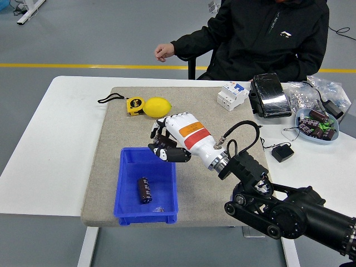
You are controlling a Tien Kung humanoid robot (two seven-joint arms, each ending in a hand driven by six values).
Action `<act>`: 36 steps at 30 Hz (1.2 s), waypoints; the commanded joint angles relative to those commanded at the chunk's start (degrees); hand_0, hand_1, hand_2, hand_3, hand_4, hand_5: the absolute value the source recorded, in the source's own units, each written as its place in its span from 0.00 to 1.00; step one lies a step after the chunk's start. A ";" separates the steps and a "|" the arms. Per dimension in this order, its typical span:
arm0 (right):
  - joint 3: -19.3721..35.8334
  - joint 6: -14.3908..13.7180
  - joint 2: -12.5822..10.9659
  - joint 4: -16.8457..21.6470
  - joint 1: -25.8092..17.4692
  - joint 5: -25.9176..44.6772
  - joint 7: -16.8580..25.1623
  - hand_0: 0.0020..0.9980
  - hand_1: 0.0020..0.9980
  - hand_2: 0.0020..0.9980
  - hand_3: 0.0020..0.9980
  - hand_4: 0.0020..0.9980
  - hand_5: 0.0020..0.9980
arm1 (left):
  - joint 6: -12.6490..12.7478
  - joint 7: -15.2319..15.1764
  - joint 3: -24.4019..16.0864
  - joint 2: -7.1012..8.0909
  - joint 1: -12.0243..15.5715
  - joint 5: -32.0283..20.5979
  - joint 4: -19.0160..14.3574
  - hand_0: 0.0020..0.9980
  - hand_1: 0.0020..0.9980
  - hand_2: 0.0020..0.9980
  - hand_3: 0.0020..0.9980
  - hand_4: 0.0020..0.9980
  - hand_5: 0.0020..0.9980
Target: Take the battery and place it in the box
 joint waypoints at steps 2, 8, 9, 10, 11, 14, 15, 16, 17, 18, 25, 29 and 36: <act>-1.29 -0.08 0.08 0.51 0.58 0.29 0.04 0.13 0.34 0.43 0.44 0.61 0.17 | -0.04 0.07 -0.05 0.06 -0.06 0.09 -0.02 0.77 0.75 0.75 0.60 0.66 0.59; -5.45 1.06 0.08 -0.14 1.29 -0.65 -0.50 0.20 0.38 0.44 0.48 0.60 0.15 | -0.07 0.28 0.37 0.24 -0.36 -0.46 -0.13 0.77 0.75 0.75 0.60 0.66 0.59; -5.97 0.87 0.08 -0.76 1.35 -0.53 -0.31 0.20 0.38 0.44 0.48 0.60 0.15 | -0.06 0.31 0.57 0.26 -0.45 -0.71 -0.16 0.77 0.75 0.75 0.60 0.66 0.59; -6.29 0.75 0.08 -1.24 1.40 -0.17 -0.12 0.20 0.38 0.44 0.48 0.60 0.15 | -0.04 0.33 0.73 0.28 -0.51 -0.93 -0.18 0.77 0.75 0.75 0.60 0.66 0.59; -6.56 0.81 0.08 -1.77 1.54 0.83 0.31 0.47 0.61 0.70 0.90 0.82 0.24 | 0.01 0.33 0.84 0.29 -0.59 -1.18 -0.19 0.78 0.75 0.75 0.60 0.66 0.59; -6.81 0.89 0.08 -2.71 2.02 1.76 1.00 0.47 0.61 0.70 0.90 0.82 0.24 | 0.07 0.30 0.89 0.37 -0.70 -1.38 -0.19 0.78 0.75 0.75 0.60 0.66 0.59; -6.77 0.81 0.08 -2.95 2.31 1.75 1.09 0.47 0.61 0.70 0.90 0.82 0.24 | 0.05 0.32 0.75 0.36 -0.75 -1.17 -0.18 0.78 0.75 0.75 0.60 0.66 0.59; -6.71 0.72 0.08 -3.00 2.48 1.70 1.11 0.47 0.61 0.70 0.90 0.82 0.24 | 0.03 0.33 0.72 0.35 -0.78 -1.05 -0.19 0.78 0.75 0.75 0.60 0.66 0.59; -6.63 0.69 0.08 -3.04 2.62 1.65 1.12 0.57 0.67 0.76 0.95 0.85 0.25 | 0.01 0.34 0.73 0.36 -0.81 -1.01 -0.20 0.78 0.75 0.75 0.60 0.66 0.59; -6.56 0.64 0.08 -3.09 2.76 1.66 1.15 0.57 0.67 0.76 0.95 0.85 0.25 | -0.01 0.35 0.74 0.37 -0.83 -1.00 -0.20 0.78 0.75 0.75 0.60 0.66 0.59; -6.99 0.65 0.08 -3.52 3.14 1.58 1.16 0.58 0.68 0.76 0.95 0.84 0.25 | -0.16 0.45 0.47 0.41 -0.79 -0.58 -0.23 0.77 0.75 0.75 0.60 0.66 0.59; -6.66 0.50 0.08 -3.52 3.08 1.33 1.15 0.58 0.68 0.76 0.94 0.83 0.24 | -0.07 0.41 0.39 0.37 -0.72 -0.59 -0.21 0.78 0.75 0.75 0.60 0.65 0.58; -3.18 0.43 0.08 -2.68 3.80 0.49 0.99 0.58 0.68 0.76 0.94 0.85 0.25 | -0.08 0.31 0.01 0.37 -0.52 -0.21 -0.13 0.78 0.75 0.75 0.60 0.65 0.58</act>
